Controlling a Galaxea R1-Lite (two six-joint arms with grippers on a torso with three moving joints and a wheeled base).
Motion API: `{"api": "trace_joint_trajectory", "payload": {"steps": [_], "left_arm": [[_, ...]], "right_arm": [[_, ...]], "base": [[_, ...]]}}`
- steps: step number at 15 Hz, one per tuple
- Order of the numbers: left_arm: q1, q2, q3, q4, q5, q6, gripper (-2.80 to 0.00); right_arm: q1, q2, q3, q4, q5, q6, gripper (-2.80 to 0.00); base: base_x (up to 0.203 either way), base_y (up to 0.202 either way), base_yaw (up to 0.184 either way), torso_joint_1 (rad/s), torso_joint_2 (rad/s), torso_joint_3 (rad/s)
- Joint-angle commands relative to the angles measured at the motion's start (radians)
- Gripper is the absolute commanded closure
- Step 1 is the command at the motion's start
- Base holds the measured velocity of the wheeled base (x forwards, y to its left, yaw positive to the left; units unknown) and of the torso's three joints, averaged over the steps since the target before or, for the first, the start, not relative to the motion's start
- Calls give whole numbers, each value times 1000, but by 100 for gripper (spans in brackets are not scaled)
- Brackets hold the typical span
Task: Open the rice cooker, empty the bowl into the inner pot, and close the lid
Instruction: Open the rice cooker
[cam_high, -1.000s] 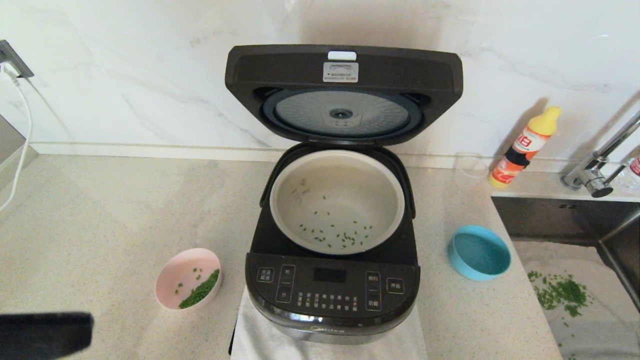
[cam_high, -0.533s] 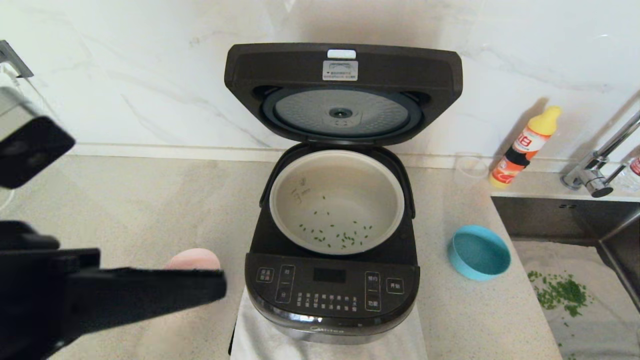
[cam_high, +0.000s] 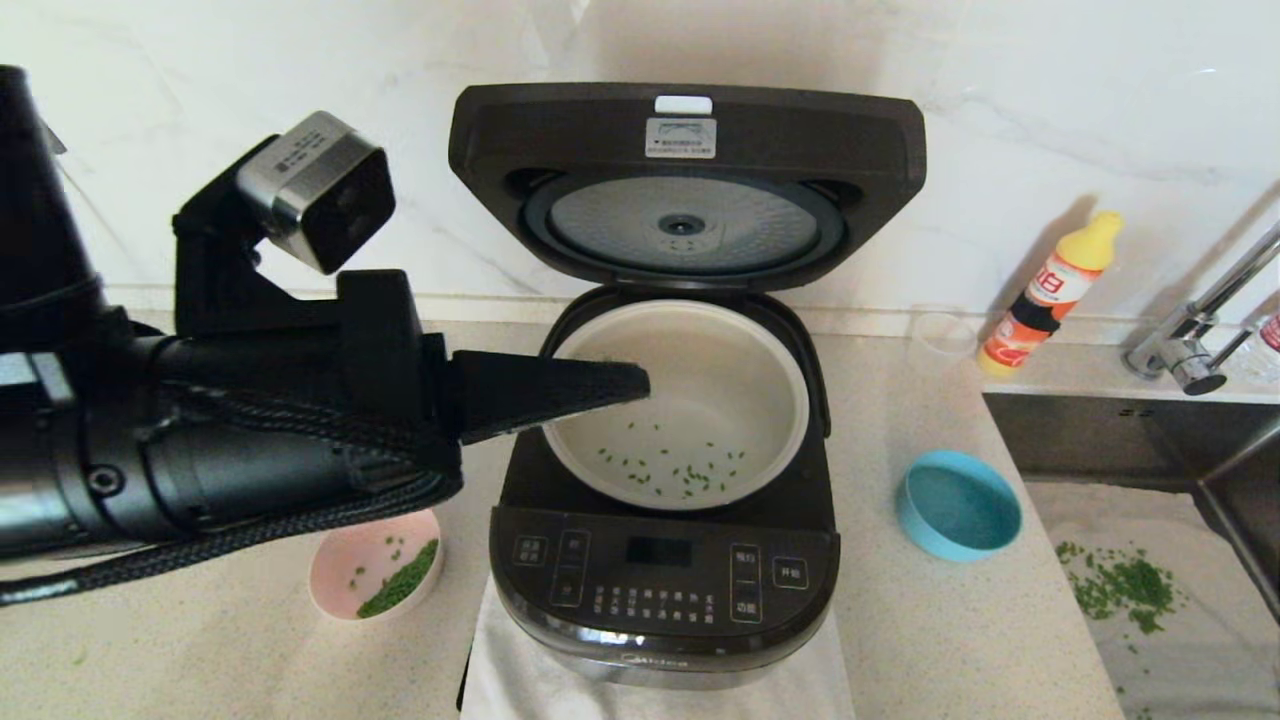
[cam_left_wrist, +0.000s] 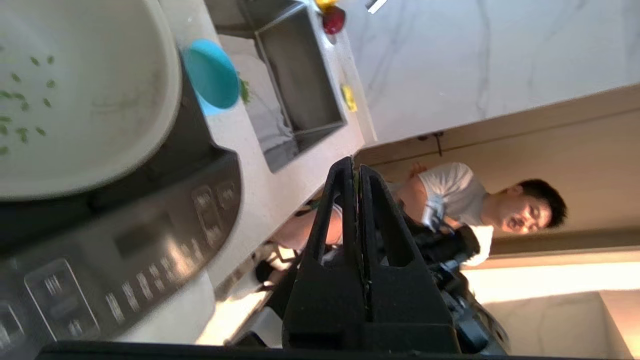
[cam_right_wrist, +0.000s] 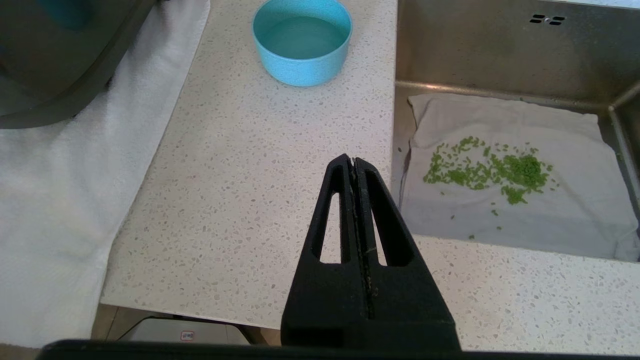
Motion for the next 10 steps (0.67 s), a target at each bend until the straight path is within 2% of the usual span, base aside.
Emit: {"api": "trace_joint_trajectory", "payload": {"steps": [1, 3, 10], "left_arm": [[25, 76, -17, -39, -6, -6, 0], [36, 118, -43, -85, -9, -8, 0], [78, 223, -168, -96, -9, -4, 0]], "right_arm": [[0, 0, 0, 1, 0, 0, 0], [0, 0, 0, 1, 0, 0, 0], [0, 0, 0, 1, 0, 0, 0]], "base": [[0, 0, 0, 0, 0, 0], [0, 0, 0, 0, 0, 0], [0, 0, 0, 0, 0, 0]]}}
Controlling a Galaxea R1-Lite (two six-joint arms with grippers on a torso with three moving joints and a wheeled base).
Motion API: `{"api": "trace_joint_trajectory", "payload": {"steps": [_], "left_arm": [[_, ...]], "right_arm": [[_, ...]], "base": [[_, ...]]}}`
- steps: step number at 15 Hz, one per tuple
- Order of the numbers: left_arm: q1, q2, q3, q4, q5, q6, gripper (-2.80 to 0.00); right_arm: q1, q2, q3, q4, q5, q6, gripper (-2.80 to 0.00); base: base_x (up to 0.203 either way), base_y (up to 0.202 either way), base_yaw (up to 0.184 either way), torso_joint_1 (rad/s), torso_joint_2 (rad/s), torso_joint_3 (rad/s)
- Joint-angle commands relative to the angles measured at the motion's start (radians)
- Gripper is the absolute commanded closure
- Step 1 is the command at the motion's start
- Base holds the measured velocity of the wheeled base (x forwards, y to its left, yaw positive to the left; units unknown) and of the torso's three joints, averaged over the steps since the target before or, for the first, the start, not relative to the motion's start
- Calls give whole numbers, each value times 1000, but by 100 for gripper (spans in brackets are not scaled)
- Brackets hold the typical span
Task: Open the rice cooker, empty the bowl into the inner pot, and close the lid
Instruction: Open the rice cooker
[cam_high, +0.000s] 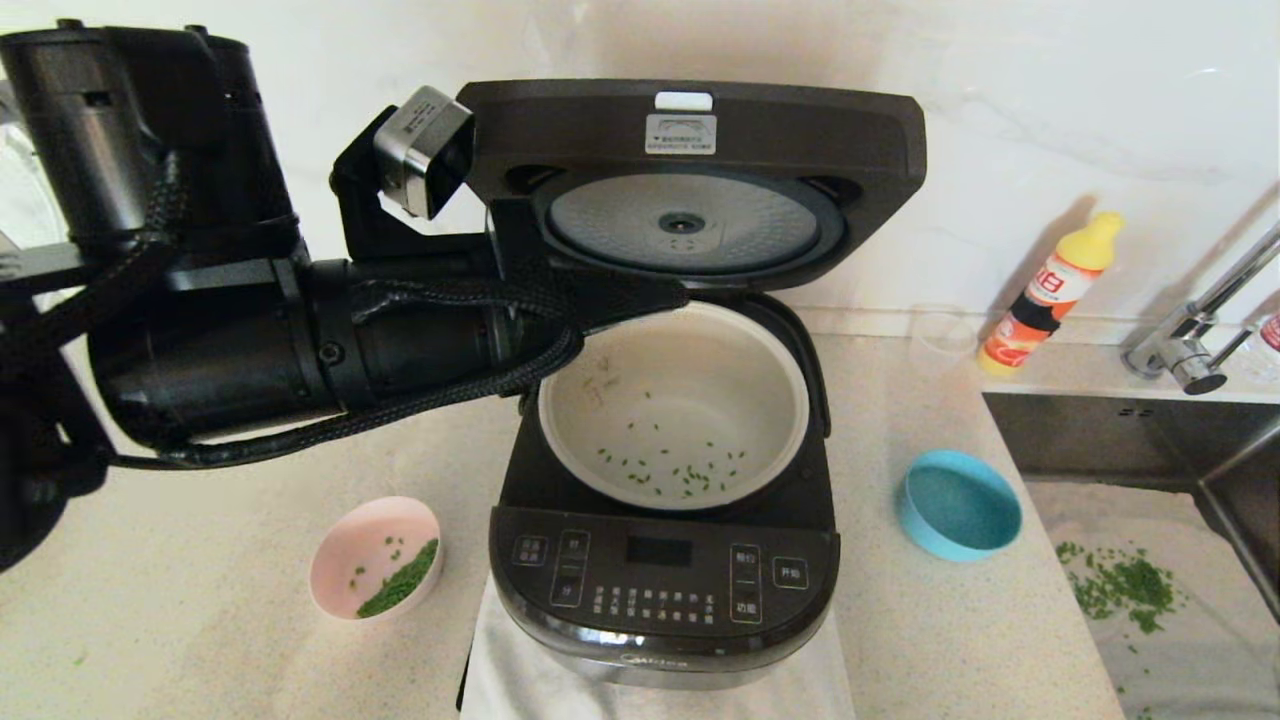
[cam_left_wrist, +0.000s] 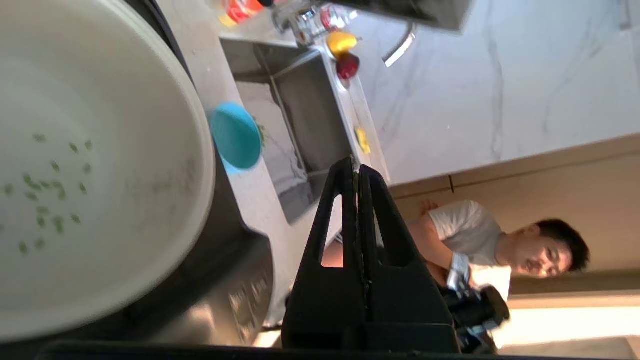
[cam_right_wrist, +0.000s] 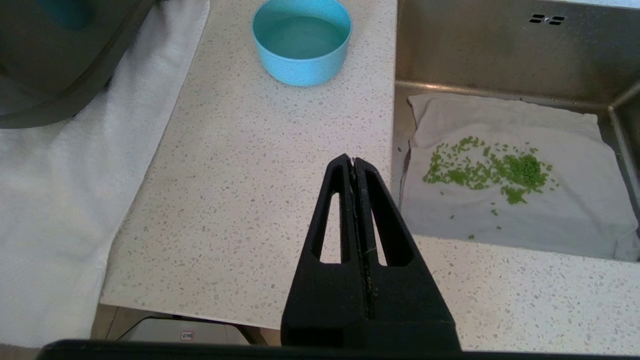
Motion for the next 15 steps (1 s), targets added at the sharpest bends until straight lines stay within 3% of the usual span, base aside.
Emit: {"api": "trace_joint_trajectory", "payload": {"steps": [1, 15], "left_arm": [[9, 47, -30, -14, -4, -4, 0], [39, 129, -159, -106, -2, -7, 0]], "right_arm": [[0, 0, 0, 1, 0, 0, 0], [0, 0, 0, 1, 0, 0, 0]], "base": [[0, 0, 0, 0, 0, 0], [0, 0, 0, 0, 0, 0]]}}
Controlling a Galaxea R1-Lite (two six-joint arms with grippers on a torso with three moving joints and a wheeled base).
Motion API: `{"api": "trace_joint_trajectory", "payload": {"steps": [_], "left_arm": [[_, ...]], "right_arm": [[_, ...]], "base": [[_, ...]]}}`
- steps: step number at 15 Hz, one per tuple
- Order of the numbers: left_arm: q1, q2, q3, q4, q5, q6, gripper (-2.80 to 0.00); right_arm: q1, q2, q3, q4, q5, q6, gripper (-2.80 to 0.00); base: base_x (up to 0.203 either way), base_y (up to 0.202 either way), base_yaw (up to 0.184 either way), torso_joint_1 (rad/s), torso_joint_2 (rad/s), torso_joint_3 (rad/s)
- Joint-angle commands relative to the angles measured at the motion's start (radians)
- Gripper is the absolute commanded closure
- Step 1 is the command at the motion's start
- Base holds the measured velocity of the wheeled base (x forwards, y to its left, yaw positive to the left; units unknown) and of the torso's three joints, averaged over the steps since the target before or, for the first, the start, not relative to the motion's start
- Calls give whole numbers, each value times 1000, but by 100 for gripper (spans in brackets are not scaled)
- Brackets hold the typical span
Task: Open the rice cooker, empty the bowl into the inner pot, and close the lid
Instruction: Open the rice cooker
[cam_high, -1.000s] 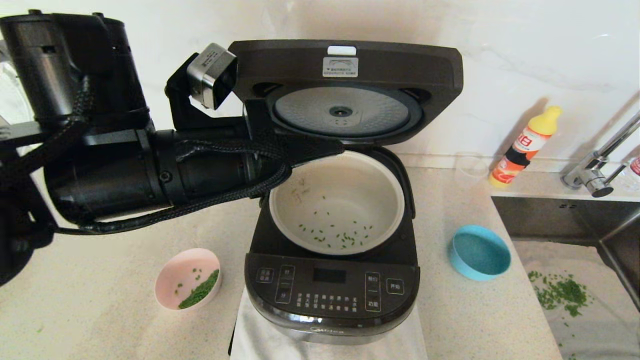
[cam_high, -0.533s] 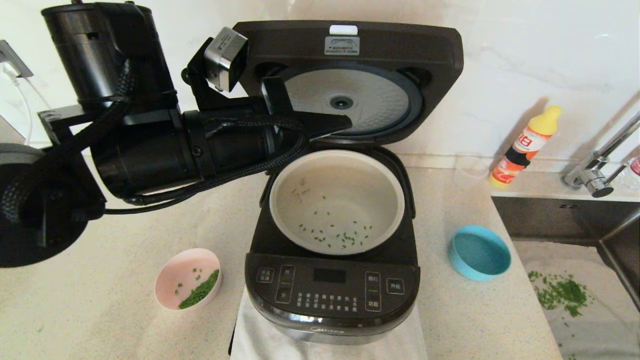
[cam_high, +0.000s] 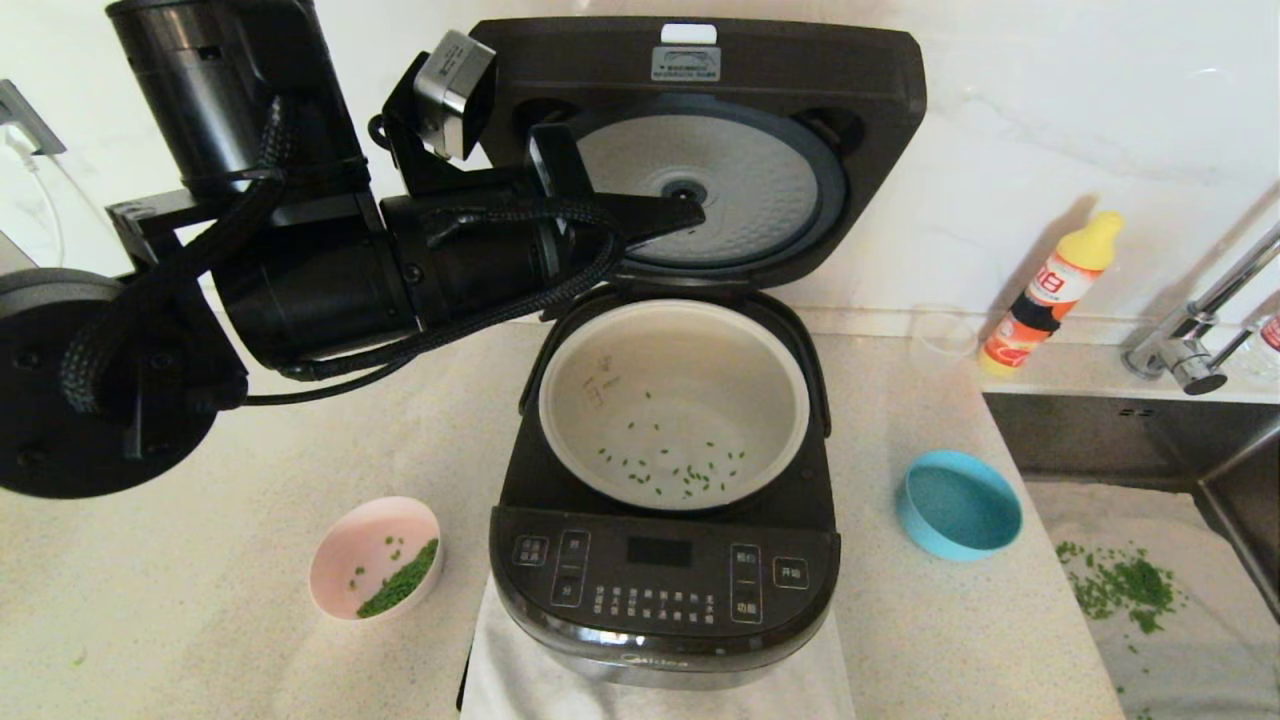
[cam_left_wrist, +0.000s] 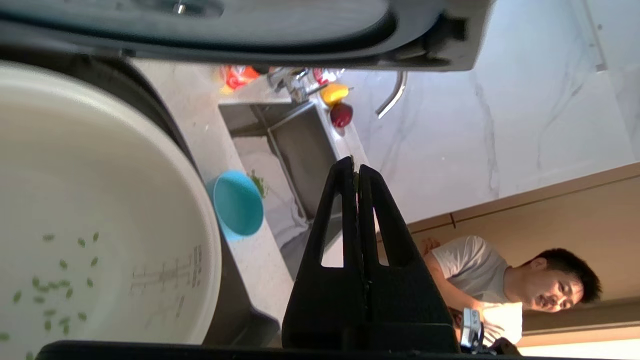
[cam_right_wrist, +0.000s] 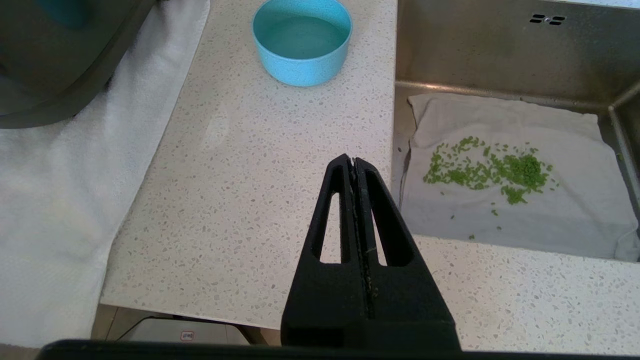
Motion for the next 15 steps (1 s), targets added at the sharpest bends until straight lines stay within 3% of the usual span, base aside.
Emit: {"api": "trace_joint_trajectory", "payload": {"steps": [1, 15], "left_arm": [[1, 10, -30, -2, -1, -5, 0], [21, 82, -123, -1, 1, 5, 0]], "right_arm": [[0, 0, 0, 1, 0, 0, 0], [0, 0, 0, 1, 0, 0, 0]], "base": [[0, 0, 0, 0, 0, 0], [0, 0, 0, 0, 0, 0]]}}
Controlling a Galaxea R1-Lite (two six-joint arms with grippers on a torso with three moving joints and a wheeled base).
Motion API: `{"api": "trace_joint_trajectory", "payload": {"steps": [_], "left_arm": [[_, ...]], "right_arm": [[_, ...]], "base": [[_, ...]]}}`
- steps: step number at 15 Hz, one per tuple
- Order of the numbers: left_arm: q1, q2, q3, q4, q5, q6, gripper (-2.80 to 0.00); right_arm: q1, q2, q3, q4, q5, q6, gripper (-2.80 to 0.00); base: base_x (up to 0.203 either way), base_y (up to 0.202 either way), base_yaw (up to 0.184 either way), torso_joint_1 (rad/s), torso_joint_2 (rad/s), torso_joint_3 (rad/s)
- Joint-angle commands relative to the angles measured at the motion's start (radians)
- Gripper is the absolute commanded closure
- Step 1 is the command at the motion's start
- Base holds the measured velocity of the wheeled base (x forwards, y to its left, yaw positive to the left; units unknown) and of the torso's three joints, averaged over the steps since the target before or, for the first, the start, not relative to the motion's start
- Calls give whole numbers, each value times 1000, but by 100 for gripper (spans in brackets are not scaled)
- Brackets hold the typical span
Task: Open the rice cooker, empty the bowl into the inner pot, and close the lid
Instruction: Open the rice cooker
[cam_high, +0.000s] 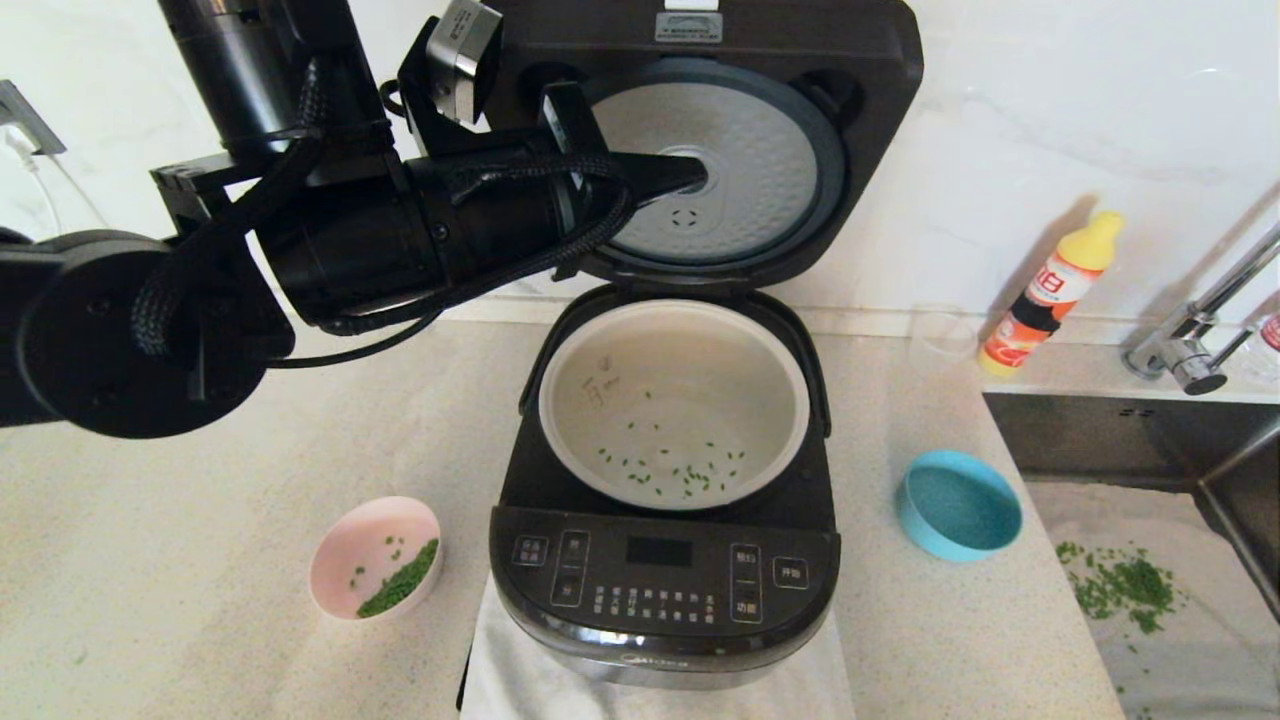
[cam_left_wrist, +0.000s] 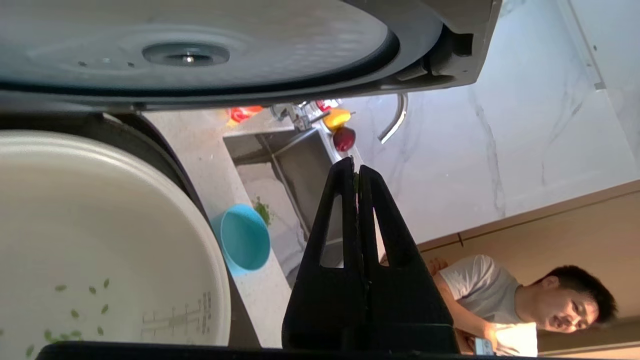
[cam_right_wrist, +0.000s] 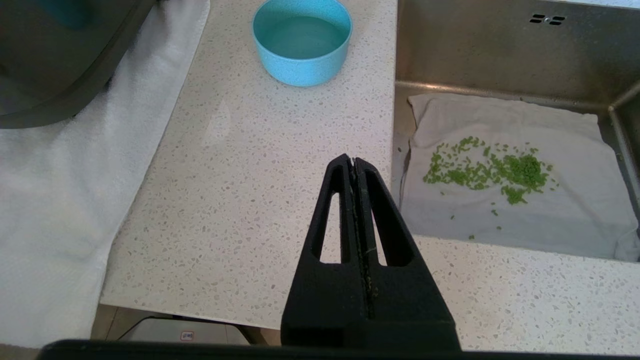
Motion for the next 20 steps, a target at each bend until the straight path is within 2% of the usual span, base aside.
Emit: {"api": "trace_joint_trajectory", "payload": {"steps": [1, 20], "left_arm": [[0, 20, -14, -3, -3, -4, 0], [28, 75, -91, 1, -4, 0, 0]], "right_arm": [[0, 0, 0, 1, 1, 0, 0], [0, 0, 0, 1, 1, 0, 0]], "base": [[0, 0, 0, 0, 0, 0], [0, 0, 0, 0, 0, 0]]}}
